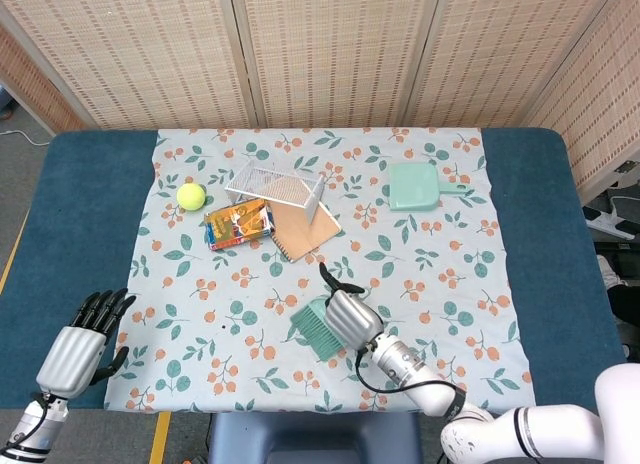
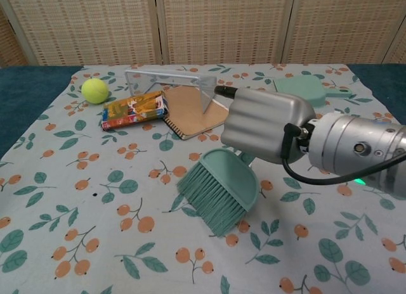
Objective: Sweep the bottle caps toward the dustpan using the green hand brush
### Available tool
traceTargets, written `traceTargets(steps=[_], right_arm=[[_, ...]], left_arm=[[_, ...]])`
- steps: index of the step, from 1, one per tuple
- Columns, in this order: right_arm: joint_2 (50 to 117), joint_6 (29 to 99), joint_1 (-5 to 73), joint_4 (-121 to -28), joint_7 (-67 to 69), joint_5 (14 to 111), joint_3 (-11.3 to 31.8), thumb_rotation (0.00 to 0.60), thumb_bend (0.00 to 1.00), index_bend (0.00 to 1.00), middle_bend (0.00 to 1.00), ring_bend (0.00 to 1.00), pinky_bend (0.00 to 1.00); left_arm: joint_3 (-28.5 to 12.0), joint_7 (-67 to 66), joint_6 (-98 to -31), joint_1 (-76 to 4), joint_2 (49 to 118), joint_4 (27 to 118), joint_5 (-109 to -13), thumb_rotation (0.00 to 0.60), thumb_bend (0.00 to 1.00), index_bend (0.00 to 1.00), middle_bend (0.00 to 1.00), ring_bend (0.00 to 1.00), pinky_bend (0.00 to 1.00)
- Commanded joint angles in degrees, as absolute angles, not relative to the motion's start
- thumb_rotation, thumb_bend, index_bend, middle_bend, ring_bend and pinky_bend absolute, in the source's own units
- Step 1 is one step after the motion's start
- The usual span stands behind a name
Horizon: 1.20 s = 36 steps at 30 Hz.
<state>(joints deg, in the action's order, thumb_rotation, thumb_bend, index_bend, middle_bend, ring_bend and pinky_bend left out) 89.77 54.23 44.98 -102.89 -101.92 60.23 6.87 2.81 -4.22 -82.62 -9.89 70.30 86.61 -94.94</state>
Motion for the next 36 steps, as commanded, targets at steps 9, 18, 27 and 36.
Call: traceTargets(steps=[9, 18, 27, 36], right_arm=[[93.1, 61.8, 53.3, -99.7, -111.1, 47.9, 5.0, 0.600, 0.44, 0.96, 0.79, 0.57, 0.00], [91.4, 64.9, 55.8, -98.2, -110.8, 43.4, 1.3, 0.600, 0.44, 0.96, 0.79, 0.57, 0.00], [89.8, 66.4, 57.2, -96.0, -108.5, 41.4, -2.1, 0.600, 0.44, 0.96, 0.79, 0.57, 0.00], [88.6, 65.9, 57.6, -90.8, -104.3, 40.0, -4.0, 0.600, 0.44, 0.96, 0.79, 0.57, 0.00]], left_arm=[[2.3, -4.6, -82.1, -10.1, 70.5, 86.5, -94.0, 0.600, 0.40, 0.00, 0.00, 0.00, 0.08], [2.3, -4.7, -81.6, -10.2, 70.8, 86.1, -93.6, 0.600, 0.40, 0.00, 0.00, 0.00, 0.08], [2.2, -5.6, -81.4, -10.3, 71.1, 85.9, -93.4, 0.600, 0.39, 0.00, 0.00, 0.00, 0.08], [2.2, -6.8, -80.8, -10.4, 71.7, 85.7, -92.9, 0.600, 0.40, 0.00, 0.00, 0.00, 0.08]])
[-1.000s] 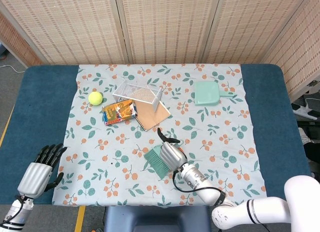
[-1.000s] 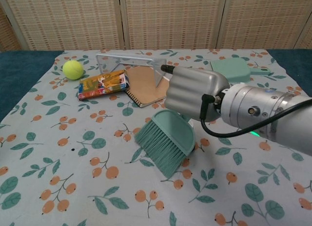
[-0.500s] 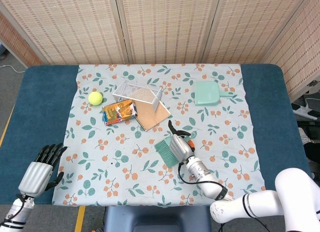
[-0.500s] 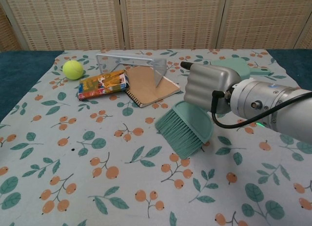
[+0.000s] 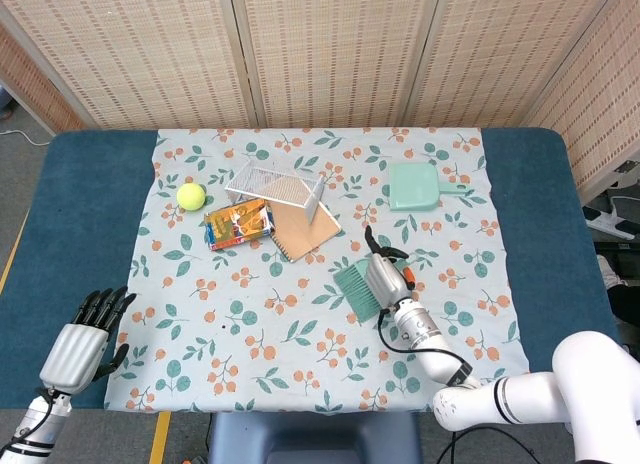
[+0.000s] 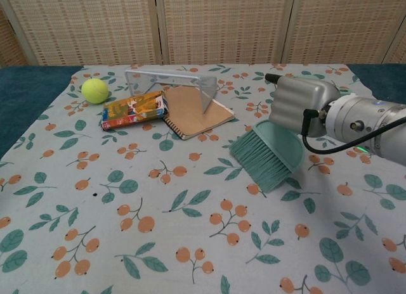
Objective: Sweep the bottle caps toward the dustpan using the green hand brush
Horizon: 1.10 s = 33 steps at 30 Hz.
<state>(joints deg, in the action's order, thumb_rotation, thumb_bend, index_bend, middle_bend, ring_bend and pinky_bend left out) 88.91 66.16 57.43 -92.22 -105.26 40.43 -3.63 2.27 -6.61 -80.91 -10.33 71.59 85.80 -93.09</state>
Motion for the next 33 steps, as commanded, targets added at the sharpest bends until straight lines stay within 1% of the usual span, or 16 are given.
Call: traceTargets(steps=[1, 9, 15, 33], right_arm=[[88.5, 65.7, 57.7, -90.0, -103.8, 39.8, -4.1, 0.600, 0.44, 0.96, 0.79, 0.57, 0.00], [88.5, 63.8, 58.1, -84.1, -100.8, 37.3, -4.7, 0.600, 0.44, 0.96, 0.79, 0.57, 0.00], [88.5, 61.8, 57.6, -80.0, -98.9, 36.3, -6.4, 0.600, 0.44, 0.96, 0.79, 0.57, 0.00], [84.3, 58.1, 54.6, -72.2, -93.2, 35.5, -10.6, 0.600, 0.44, 0.96, 0.79, 0.57, 0.00]], left_arm=[[2.2, -7.0, -80.6, -10.4, 71.8, 85.7, -92.8, 0.600, 0.40, 0.00, 0.00, 0.00, 0.08], [2.0, -8.3, -79.5, -10.7, 72.6, 85.0, -91.7, 0.600, 0.40, 0.00, 0.00, 0.00, 0.08], [1.7, -9.4, -78.7, -10.9, 73.3, 84.6, -90.8, 0.600, 0.40, 0.00, 0.00, 0.00, 0.08], [1.9, -12.0, -77.1, -11.4, 75.0, 83.7, -89.7, 0.600, 0.40, 0.00, 0.00, 0.00, 0.08]])
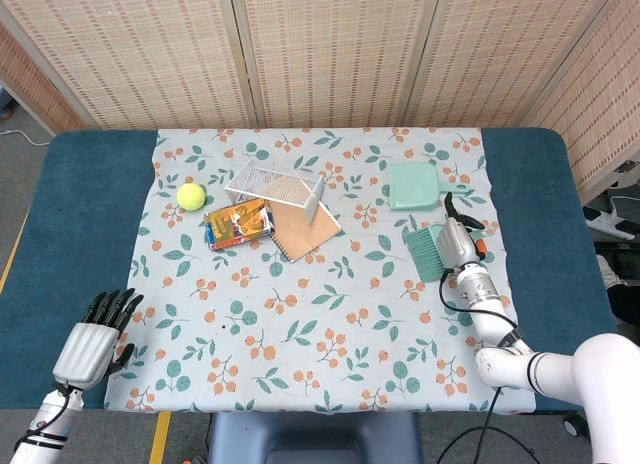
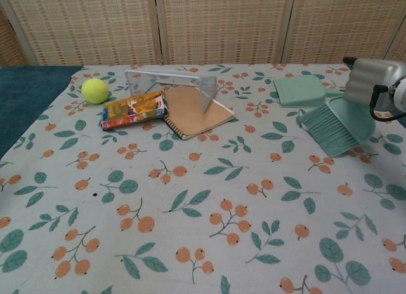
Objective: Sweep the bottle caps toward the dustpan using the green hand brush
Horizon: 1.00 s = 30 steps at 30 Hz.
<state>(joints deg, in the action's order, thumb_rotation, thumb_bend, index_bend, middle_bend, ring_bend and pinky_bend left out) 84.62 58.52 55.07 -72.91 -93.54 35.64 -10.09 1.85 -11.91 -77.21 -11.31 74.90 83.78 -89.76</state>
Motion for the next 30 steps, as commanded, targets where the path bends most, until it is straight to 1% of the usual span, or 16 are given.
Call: traceTargets(steps=[1, 11, 15, 17, 20, 22, 25, 28, 30], right_arm=[[84.1, 57.8, 54.4, -71.6, -93.1, 35.5, -11.0, 0.600, 0.44, 0.96, 0.79, 0.57, 0.00], [82.5, 57.0, 52.3, -68.0, -92.0, 35.3, -12.5, 0.600, 0.44, 0.96, 0.79, 0.57, 0.00], [80.4, 57.1, 51.7, -69.2, -89.8, 36.4, -12.4, 0.600, 0.44, 0.96, 0.79, 0.57, 0.00], [78.7, 57.1, 51.2, -70.8, -86.4, 38.0, -11.7, 0.600, 0.44, 0.96, 0.79, 0.57, 0.00], [74.8, 57.9, 50.0, -75.2, -78.0, 43.1, -10.5, 0.600, 0.44, 0.96, 0.79, 0.57, 0.00], [70.9, 59.9, 48.5, -79.7, -69.6, 50.5, -10.1, 0.600, 0.44, 0.96, 0.79, 0.57, 0.00], [67.3, 61.9, 46.5, -83.7, -59.4, 57.2, -9.1, 0.600, 0.44, 0.96, 0.79, 0.57, 0.00], [65.6, 63.6, 44.0, -88.6, -49.5, 62.6, -8.4, 0.600, 0.44, 0.96, 0.79, 0.57, 0.00], [66.0, 64.1, 41.8, -92.2, -42.9, 64.4, -8.1, 0.600, 0.44, 0.96, 0.79, 0.57, 0.00]], left_arm=[[1.9, -12.1, -77.0, -11.4, 75.1, 83.6, -89.7, 0.600, 0.40, 0.00, 0.00, 0.00, 0.08], [2.2, -13.6, -76.9, -11.4, 75.7, 83.7, -89.8, 0.600, 0.39, 0.00, 0.00, 0.00, 0.08], [2.4, -13.8, -77.1, -11.4, 75.8, 83.9, -90.1, 0.600, 0.39, 0.00, 0.00, 0.00, 0.08], [2.5, -13.8, -77.2, -11.3, 75.7, 84.0, -90.2, 0.600, 0.39, 0.00, 0.00, 0.00, 0.08], [2.6, -13.5, -77.7, -11.3, 75.5, 84.3, -90.6, 0.600, 0.39, 0.00, 0.00, 0.00, 0.08], [2.7, -13.3, -77.9, -11.2, 75.3, 84.4, -90.9, 0.600, 0.39, 0.00, 0.00, 0.00, 0.08], [2.9, -13.0, -78.0, -11.2, 75.0, 84.7, -91.4, 0.600, 0.39, 0.00, 0.00, 0.00, 0.08], [3.0, -12.8, -78.2, -11.2, 74.9, 84.9, -91.7, 0.600, 0.39, 0.00, 0.00, 0.00, 0.08], [3.1, -12.7, -78.3, -11.3, 74.9, 85.1, -91.9, 0.600, 0.39, 0.00, 0.00, 0.00, 0.08]])
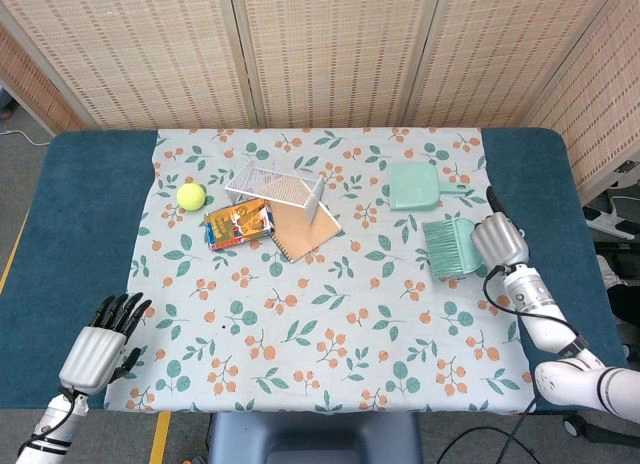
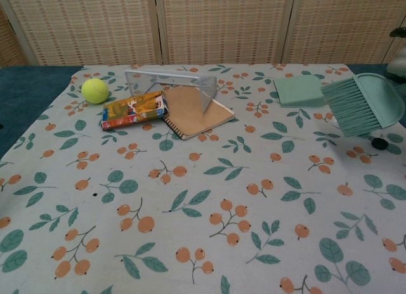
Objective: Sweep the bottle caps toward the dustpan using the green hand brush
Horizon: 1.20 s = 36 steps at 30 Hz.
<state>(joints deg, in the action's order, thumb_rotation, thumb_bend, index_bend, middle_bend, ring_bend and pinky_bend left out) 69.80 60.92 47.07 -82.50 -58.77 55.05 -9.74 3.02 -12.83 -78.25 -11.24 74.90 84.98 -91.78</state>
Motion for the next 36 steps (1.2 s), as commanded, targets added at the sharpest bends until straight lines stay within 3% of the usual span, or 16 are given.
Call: traceTargets(steps=[1, 9, 11, 14, 15, 17, 19, 25, 28, 33, 36], right_arm=[[66.7, 64.4, 40.4, -94.2, -39.9, 65.3, -8.4, 0.600, 0.44, 0.97, 0.79, 0.57, 0.00], [75.4, 69.3, 34.5, -94.7, -41.4, 71.6, -10.6, 0.600, 0.45, 0.96, 0.79, 0.57, 0.00], [81.0, 71.0, 32.4, -92.0, -41.3, 73.3, -10.4, 0.600, 0.44, 0.88, 0.78, 0.55, 0.00], [87.7, 70.8, 31.1, -87.1, -46.7, 71.3, -8.9, 0.600, 0.44, 0.63, 0.65, 0.49, 0.00], [88.4, 70.6, 30.9, -86.7, -47.9, 70.7, -8.7, 0.600, 0.43, 0.44, 0.54, 0.45, 0.00], [88.8, 69.6, 30.7, -87.1, -50.7, 69.2, -8.4, 0.600, 0.40, 0.16, 0.39, 0.37, 0.00], [89.0, 69.3, 30.6, -87.6, -51.6, 69.0, -8.0, 0.600, 0.36, 0.00, 0.24, 0.30, 0.00], [86.7, 68.1, 29.8, -91.1, -53.8, 67.6, -8.2, 0.600, 0.29, 0.00, 0.04, 0.16, 0.00], [83.1, 70.0, 28.7, -95.3, -53.6, 69.2, -8.9, 0.600, 0.26, 0.00, 0.00, 0.10, 0.00], [74.0, 80.5, 23.5, -101.7, -43.3, 79.7, -11.3, 0.600, 0.24, 0.00, 0.00, 0.00, 0.00], [69.8, 88.4, 18.5, -99.8, -29.8, 85.9, -12.7, 0.600, 0.24, 0.00, 0.00, 0.00, 0.00]], left_arm=[[3.2, -12.6, -78.3, -11.3, 74.8, 85.2, -92.1, 0.600, 0.39, 0.00, 0.00, 0.00, 0.08], [3.5, -12.0, -78.5, -11.2, 74.5, 85.4, -92.6, 0.600, 0.39, 0.00, 0.00, 0.00, 0.08], [3.5, -11.7, -78.4, -11.3, 74.3, 85.6, -92.6, 0.600, 0.39, 0.00, 0.00, 0.00, 0.08], [3.6, -10.4, -78.7, -11.2, 73.5, 85.8, -92.8, 0.600, 0.39, 0.00, 0.00, 0.00, 0.09], [3.6, -10.2, -78.8, -11.2, 73.3, 85.8, -92.8, 0.600, 0.39, 0.00, 0.00, 0.00, 0.09], [3.6, -9.8, -79.0, -11.1, 73.1, 85.9, -92.8, 0.600, 0.40, 0.00, 0.00, 0.00, 0.09], [3.5, -9.6, -79.0, -11.0, 72.9, 85.9, -92.7, 0.600, 0.40, 0.00, 0.00, 0.00, 0.09], [3.8, -9.2, -79.7, -10.8, 72.4, 86.4, -93.3, 0.600, 0.40, 0.00, 0.00, 0.00, 0.09], [3.8, -9.2, -80.2, -10.6, 72.1, 86.7, -93.6, 0.600, 0.40, 0.00, 0.00, 0.00, 0.09], [3.6, -7.5, -81.9, -10.5, 72.0, 86.4, -95.0, 0.600, 0.40, 0.00, 0.00, 0.00, 0.09], [3.7, -4.9, -83.5, -10.5, 71.9, 85.7, -96.8, 0.600, 0.39, 0.00, 0.00, 0.00, 0.09]])
